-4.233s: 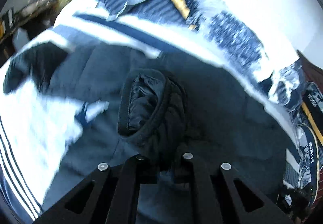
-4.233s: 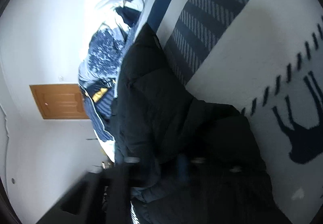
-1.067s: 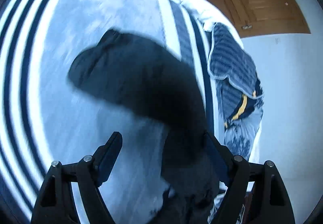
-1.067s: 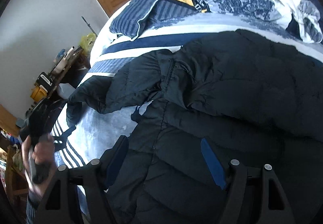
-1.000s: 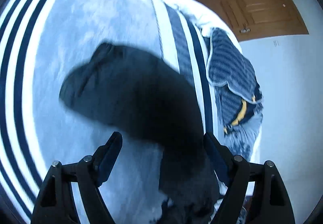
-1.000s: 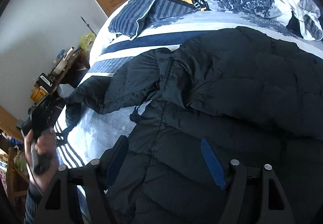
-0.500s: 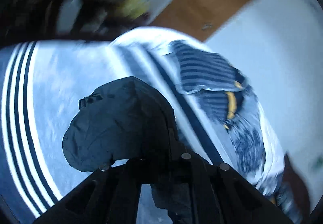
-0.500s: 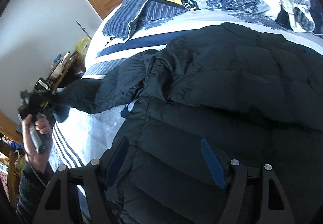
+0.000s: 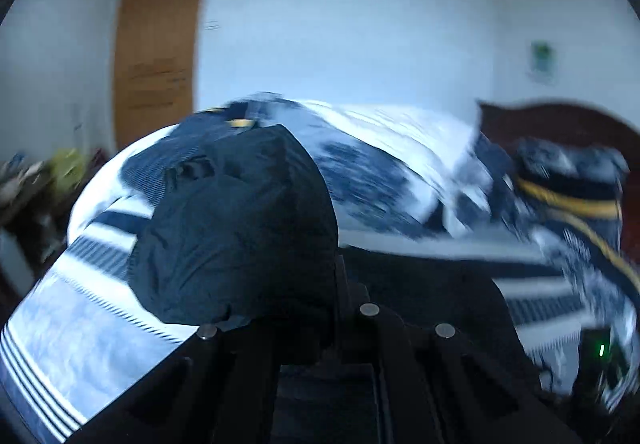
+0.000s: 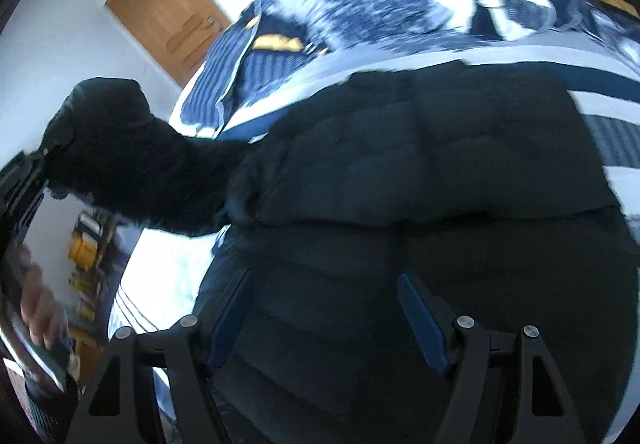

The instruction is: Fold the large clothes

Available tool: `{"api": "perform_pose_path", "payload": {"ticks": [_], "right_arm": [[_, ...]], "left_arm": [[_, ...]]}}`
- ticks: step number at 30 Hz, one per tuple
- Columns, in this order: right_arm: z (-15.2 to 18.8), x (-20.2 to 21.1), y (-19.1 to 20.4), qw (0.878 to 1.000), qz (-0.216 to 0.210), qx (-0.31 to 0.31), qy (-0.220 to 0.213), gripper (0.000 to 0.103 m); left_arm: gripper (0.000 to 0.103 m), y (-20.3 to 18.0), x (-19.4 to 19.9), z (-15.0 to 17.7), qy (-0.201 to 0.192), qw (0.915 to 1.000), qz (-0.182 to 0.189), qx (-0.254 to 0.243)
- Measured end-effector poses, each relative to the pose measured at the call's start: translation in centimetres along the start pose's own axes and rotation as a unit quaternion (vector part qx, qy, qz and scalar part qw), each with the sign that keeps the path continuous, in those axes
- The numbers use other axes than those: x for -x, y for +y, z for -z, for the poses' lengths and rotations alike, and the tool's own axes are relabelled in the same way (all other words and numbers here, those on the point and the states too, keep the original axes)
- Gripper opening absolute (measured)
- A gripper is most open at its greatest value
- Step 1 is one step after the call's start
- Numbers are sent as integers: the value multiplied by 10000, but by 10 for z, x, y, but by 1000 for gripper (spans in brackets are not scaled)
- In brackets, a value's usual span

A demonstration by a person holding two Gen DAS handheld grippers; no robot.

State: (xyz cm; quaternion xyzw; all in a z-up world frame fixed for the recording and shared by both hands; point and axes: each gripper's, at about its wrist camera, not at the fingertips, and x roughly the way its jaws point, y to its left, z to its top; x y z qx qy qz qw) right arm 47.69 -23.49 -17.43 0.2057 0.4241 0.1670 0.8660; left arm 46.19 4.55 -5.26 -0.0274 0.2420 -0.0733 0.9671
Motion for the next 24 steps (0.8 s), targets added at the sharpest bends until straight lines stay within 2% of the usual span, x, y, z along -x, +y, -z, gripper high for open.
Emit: {"api": "perform_pose_path", "payload": {"ticks": [5, 8, 11, 12, 13, 14, 15, 17, 19, 21, 23, 24], "right_arm": [[5, 18, -70, 9958, -221, -801, -388, 77], [15, 14, -111, 9898, -340, -1311, -442, 77], [17, 11, -135, 9867, -320, -1540, -411, 77], [18, 11, -143, 9851, -294, -1625, -470, 78], [20, 11, -152, 9834, -272, -1726, -481, 77], [22, 11, -159, 9817, -302, -1818, -482, 78], [23, 10, -165, 9797, -372, -1906, -497, 78], [25, 10, -172, 9764, -488, -2036, -535, 77], [27, 9, -171, 9754, -558, -2063, -541, 77], [29, 8, -166, 9771, -574, -1983, -515, 77], [30, 4, -156, 9795, -646, -1858, -441, 77], [32, 2, -148, 9814, -669, -1755, -389, 77]], "left_arm": [[5, -91, -48, 18, 480, 9965, 449, -517], [6, -134, -89, 46, 1051, 9899, 552, -777], [17, -158, -132, 77, 1987, 9731, 734, -910], [23, -163, -130, 85, 2138, 9696, 794, -883], [28, -164, -129, 91, 2302, 9657, 930, -758], [42, -164, -124, 93, 2345, 9642, 1051, -652], [63, -161, -116, 91, 2336, 9630, 1255, -488], [87, -151, -94, 84, 2206, 9622, 1586, -187], [89, -136, -73, 74, 2021, 9641, 1718, 111], [89, -115, -62, 62, 1995, 9638, 1751, 263], [89, -88, -57, 56, 1913, 9675, 1585, 475], [89, -70, -53, 55, 1830, 9714, 1388, 598]]}}
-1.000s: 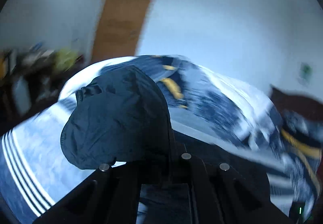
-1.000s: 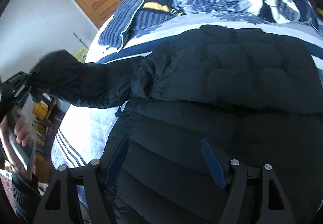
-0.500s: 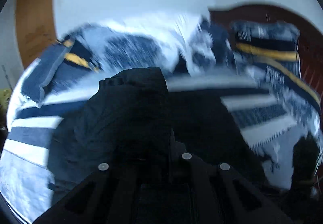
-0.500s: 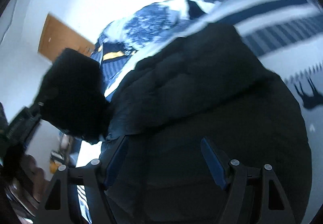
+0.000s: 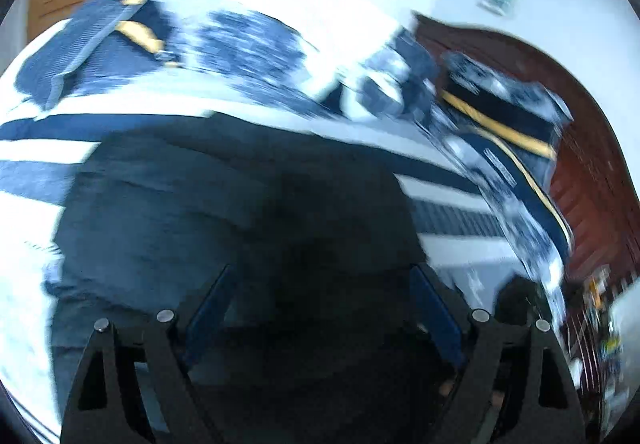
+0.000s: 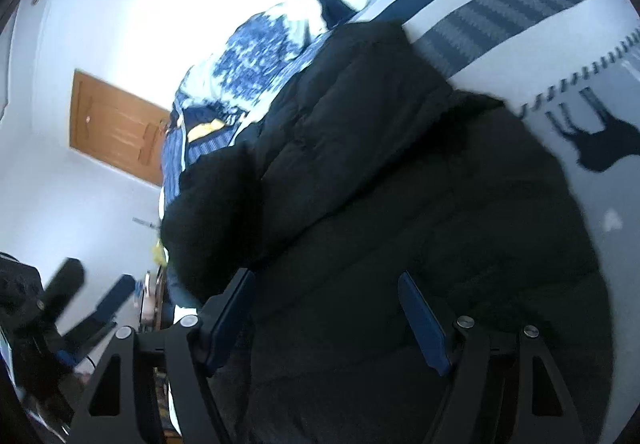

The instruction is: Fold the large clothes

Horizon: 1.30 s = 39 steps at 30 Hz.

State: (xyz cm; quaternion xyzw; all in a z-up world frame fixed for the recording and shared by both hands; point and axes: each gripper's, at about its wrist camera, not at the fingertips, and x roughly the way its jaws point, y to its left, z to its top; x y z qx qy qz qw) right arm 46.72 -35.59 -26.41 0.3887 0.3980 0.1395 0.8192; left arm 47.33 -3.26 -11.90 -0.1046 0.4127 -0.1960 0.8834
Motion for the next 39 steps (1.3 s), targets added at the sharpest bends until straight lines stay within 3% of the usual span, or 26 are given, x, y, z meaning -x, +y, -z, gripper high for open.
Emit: {"api": "perform_pose_path", "payload": {"ticks": [3, 4, 5, 9, 12, 14, 16, 18, 19, 20, 21, 23, 26, 28, 32, 34, 35, 36, 38, 39], "right_arm": [[11, -8, 22, 9991, -89, 349, 201, 77], [16, -13, 32, 9982, -101, 513, 304, 77], [21, -18, 41, 9971, -108, 642, 383, 77], [33, -49, 79, 9938, -79, 814, 755, 77], [22, -77, 92, 9912, 746, 776, 776, 77], [12, -85, 89, 9917, 884, 686, 630, 77], [2, -83, 86, 9921, 1011, 585, 453, 66], [-13, -76, 87, 9929, 956, 623, 335, 33], [-20, -69, 89, 9922, 1015, 668, 274, 27], [-29, -61, 92, 9919, 1023, 730, 163, 15], [-35, -55, 95, 9915, 1033, 794, 45, 7], [-62, -41, 110, 9880, 1059, 1093, -247, 4], [-108, -26, 139, 9838, 784, 1482, -638, 3], [-130, -18, 150, 9820, 565, 1607, -818, 3], [-156, -42, 110, 9877, 836, 1221, -507, 3], [-152, -68, 80, 9877, 1184, 1015, -114, 3], [-146, -75, 63, 9883, 1298, 796, 50, 7], [-140, -78, 53, 9907, 1230, 576, 109, 7], [-132, -70, 43, 9937, 1002, 494, 39, 7], [-128, -64, 43, 9934, 1013, 528, -87, 12]], "left_arm": [[89, 59, 10, 1, 3, 9935, -991, 552], [89, 86, 8, 3, 133, 9856, -1444, 866], [89, 114, 5, 5, 236, 9788, -1639, 1202], [88, 184, -7, 18, 361, 9647, -1450, 2168], [87, 218, -30, 25, 575, 9519, -910, 2867], [85, 232, -46, 28, 565, 9405, -588, 3298], [70, 244, -60, 29, 482, 9300, -331, 3628], [31, 255, -74, 27, 528, 9197, -130, 3889], [23, 260, -79, 26, 530, 9119, 3, 4071], [16, 263, -79, 25, 480, 9059, 91, 4207], [7, 262, -77, 21, 398, 9054, 104, 4226], [5, 250, -72, 10, 209, 9135, 120, 4062], [5, 223, -71, -13, 6, 9366, 108, 3502], [6, 205, -80, -26, 108, 9510, 53, 3089], [11, 191, -110, -30, 471, 9660, -258, 2529], [22, 192, -103, -22, 527, 9685, -232, 2424], [36, 195, -100, -20, 469, 9698, -231, 2381], [51, 199, -93, -19, 353, 9718, -319, 2308], [63, 206, -77, -19, 82, 9735, -622, 2199], [66, 211, -70, -21, -64, 9732, -800, 2153]]}}
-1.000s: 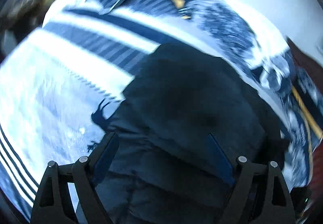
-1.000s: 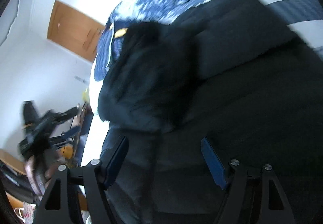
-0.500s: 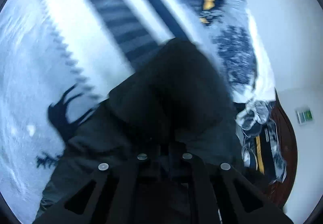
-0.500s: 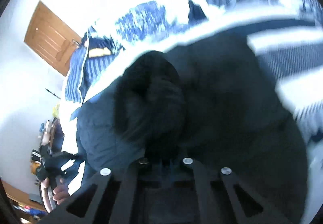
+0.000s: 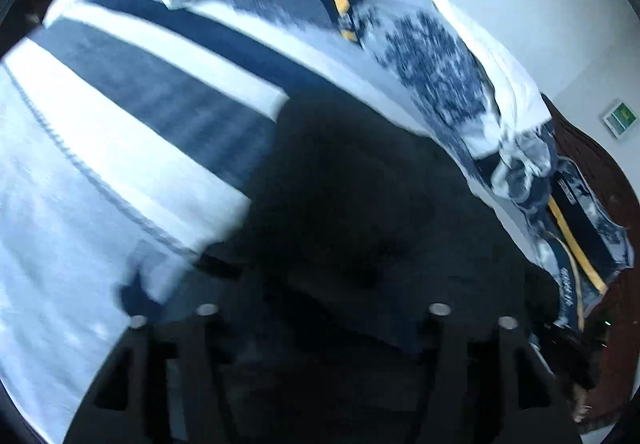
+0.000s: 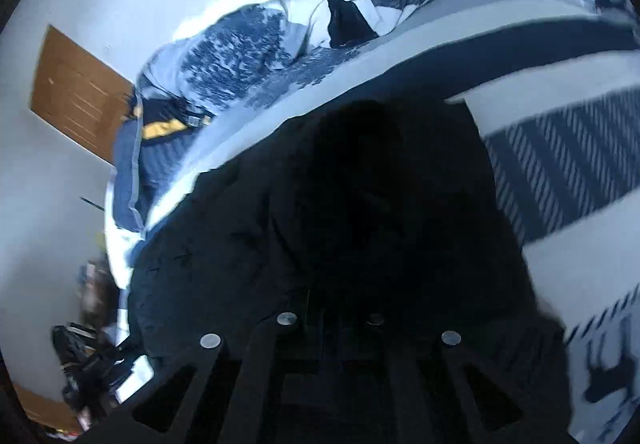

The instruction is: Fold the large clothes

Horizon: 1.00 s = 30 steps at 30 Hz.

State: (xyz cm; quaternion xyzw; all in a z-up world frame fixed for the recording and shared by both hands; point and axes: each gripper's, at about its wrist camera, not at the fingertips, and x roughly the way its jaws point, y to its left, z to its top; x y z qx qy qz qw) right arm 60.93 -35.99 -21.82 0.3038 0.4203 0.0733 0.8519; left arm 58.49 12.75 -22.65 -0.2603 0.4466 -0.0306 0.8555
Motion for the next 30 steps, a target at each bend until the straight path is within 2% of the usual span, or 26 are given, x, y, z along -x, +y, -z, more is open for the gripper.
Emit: {"api": "perform_pose_path", "payload": {"ticks": [1, 2, 3, 5, 6, 7, 8, 9, 11, 13, 14, 16, 17, 19, 20, 21, 22, 23, 24, 25, 28, 30], "right_arm": [[4, 0, -1, 10000, 4, -3, -71, 16], [4, 2, -2, 9999, -15, -14, -142, 27], [2, 4, -3, 9997, -19, -40, -223, 44], [-6, 17, -14, 9991, 93, -142, -392, 68], [-7, 16, -17, 9989, 107, -164, -419, 67], [-9, 14, -18, 9991, 101, -187, -358, 63], [-11, 12, -20, 9993, 94, -225, -272, 40], [-13, 10, -23, 9994, 52, -283, -189, 22], [-13, 14, -23, 9995, 43, -197, -245, 16], [-11, 8, -18, 9980, 556, 110, -291, 15], [-9, 1, -21, 9975, 668, 161, -174, 15], [-4, -3, -28, 9981, 606, 68, -58, 14], [-2, 3, -28, 9985, 533, 62, -118, 15], [6, 23, -28, 9982, 528, -10, -275, 21], [16, 38, -29, 9982, 494, -72, -325, 36], [29, 52, -30, 9980, 463, -137, -398, 69], [44, 66, -31, 9978, 386, -168, -507, 82], [62, 82, -32, 9979, 280, -165, -566, 84], [81, 97, -33, 9986, 175, -129, -491, 84], [105, 114, -33, 9993, 62, -56, -372, 84], [174, 163, -35, 9996, -8, 140, -262, 84], [219, 195, -38, 9996, 99, 142, -223, 84]], "left_arm": [[67, 5, 3, -4, -96, 9998, -153, -8], [67, 13, 6, -5, -125, 9994, -313, 12], [65, 18, 0, -11, -63, 9988, -480, 98], [62, 29, -17, -21, 136, 9975, -579, 380], [45, 31, -22, -22, 163, 9971, -636, 387], [35, 32, -32, -24, 208, 9964, -748, 352], [24, 32, -38, -23, 244, 9961, -782, 320], [24, 34, -47, -23, 276, 9953, -888, 281], [24, 38, -57, -22, 285, 9925, -1161, 253], [24, 47, -65, -19, 324, 9895, -1377, 284], [24, 50, -64, -18, 343, 9894, -1369, 339], [24, 54, -48, -15, 232, 9908, -1230, 507], [27, 55, -33, -12, 99, 9923, -1124, 508], [43, 54, -5, -1, -38, 9935, -1076, 363], [55, 53, 11, 7, -107, 9937, -1089, 254], [58, 50, 39, 24, -268, 9933, -1115, 127], [59, 46, 68, 42, -388, 9933, -1089, 73], [64, 40, 95, 62, -525, 9950, -849, -31], [75, 34, 114, 75, -626, 9956, -675, -145], [79, 27, 141, 98, -790, 9944, -617, -325], [87, 9, 207, 169, -1330, 9821, -985, -894], [88, 9, 232, 207, -1375, 9777, -1200, -1037]]}}
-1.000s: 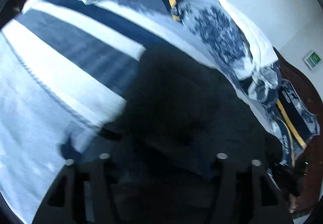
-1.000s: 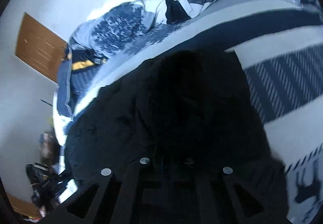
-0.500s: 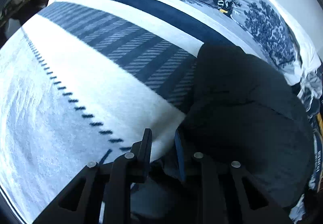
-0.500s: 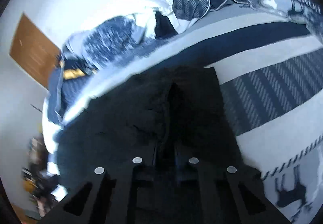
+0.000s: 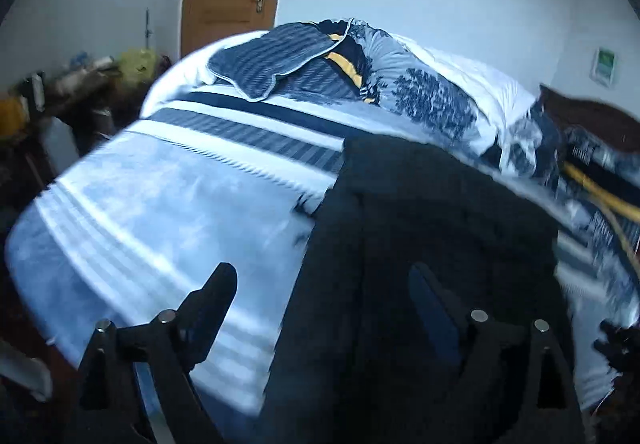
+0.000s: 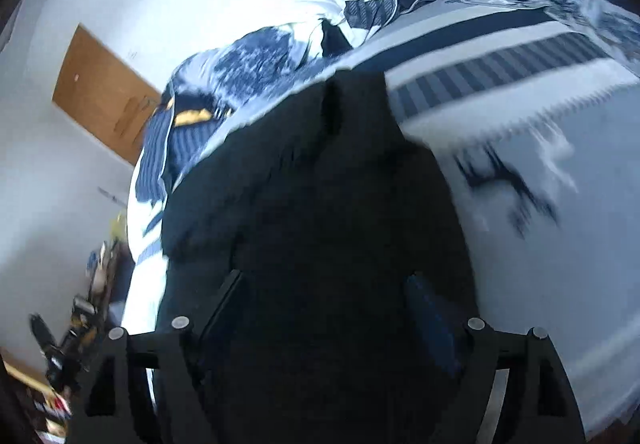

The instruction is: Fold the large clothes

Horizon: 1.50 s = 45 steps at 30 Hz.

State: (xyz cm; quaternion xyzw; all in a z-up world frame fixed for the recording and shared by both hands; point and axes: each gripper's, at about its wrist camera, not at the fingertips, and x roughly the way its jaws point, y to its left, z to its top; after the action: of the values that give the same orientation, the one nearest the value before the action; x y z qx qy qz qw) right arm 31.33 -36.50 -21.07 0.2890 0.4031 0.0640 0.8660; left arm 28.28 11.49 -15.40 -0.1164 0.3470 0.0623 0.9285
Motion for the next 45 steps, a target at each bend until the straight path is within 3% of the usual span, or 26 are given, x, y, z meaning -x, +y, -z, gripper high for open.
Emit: {"api": "perform_pose_path", "payload": {"ticks": [4, 8, 11, 16, 22, 25, 28, 29, 31, 32, 34, 36, 38, 41, 45], "right_arm": [[60, 40, -6, 9998, -104, 155, -74, 84], [87, 52, -24, 9997, 21, 214, -143, 84], [97, 51, -43, 9992, 338, 44, -201, 84], [92, 42, -57, 9985, 477, -269, 4, 84], [100, 20, -43, 9964, 621, 280, 505, 83], [104, 4, -35, 9918, 850, 525, 795, 82], [110, -12, -30, 9854, 1074, 734, 1099, 75], [111, -17, -30, 9833, 1109, 768, 1222, 69], [112, -24, -30, 9804, 1186, 768, 1372, 55], [112, -26, -30, 9795, 1242, 777, 1384, 51], [112, -27, -27, 9795, 1261, 811, 1349, 40], [112, -27, -25, 9802, 1207, 829, 1333, 28], [111, -25, -24, 9818, 1148, 792, 1288, 15], [106, -14, -25, 9853, 1061, 673, 1159, 7], [96, 24, -29, 9914, 877, 470, 849, 3]], "left_arm": [[88, 17, 19, 51, 257, 9994, -7, 242], [88, 24, 6, 71, 235, 9995, -205, -30], [88, 28, -2, 79, 442, 9990, -105, 32], [88, 29, -12, 83, 825, 9962, 265, 126], [88, 12, -16, 92, 981, 9940, 335, -352], [88, 14, -38, 96, 1419, 9892, 352, -125], [88, 15, -54, 99, 1692, 9850, 349, -32], [87, 14, -57, 102, 1779, 9836, 284, -71], [68, 10, -63, 106, 1935, 9805, 287, -168], [53, 8, -64, 108, 1981, 9796, 278, -195], [43, 4, -66, 112, 2031, 9784, 302, -232], [23, 2, -65, 112, 2003, 9787, 372, -245], [11, 1, -62, 112, 1971, 9792, 443, -207], [5, 3, -43, 107, 1812, 9823, 458, -101], [4, 19, -6, 103, 1639, 9827, 773, 375]]}}
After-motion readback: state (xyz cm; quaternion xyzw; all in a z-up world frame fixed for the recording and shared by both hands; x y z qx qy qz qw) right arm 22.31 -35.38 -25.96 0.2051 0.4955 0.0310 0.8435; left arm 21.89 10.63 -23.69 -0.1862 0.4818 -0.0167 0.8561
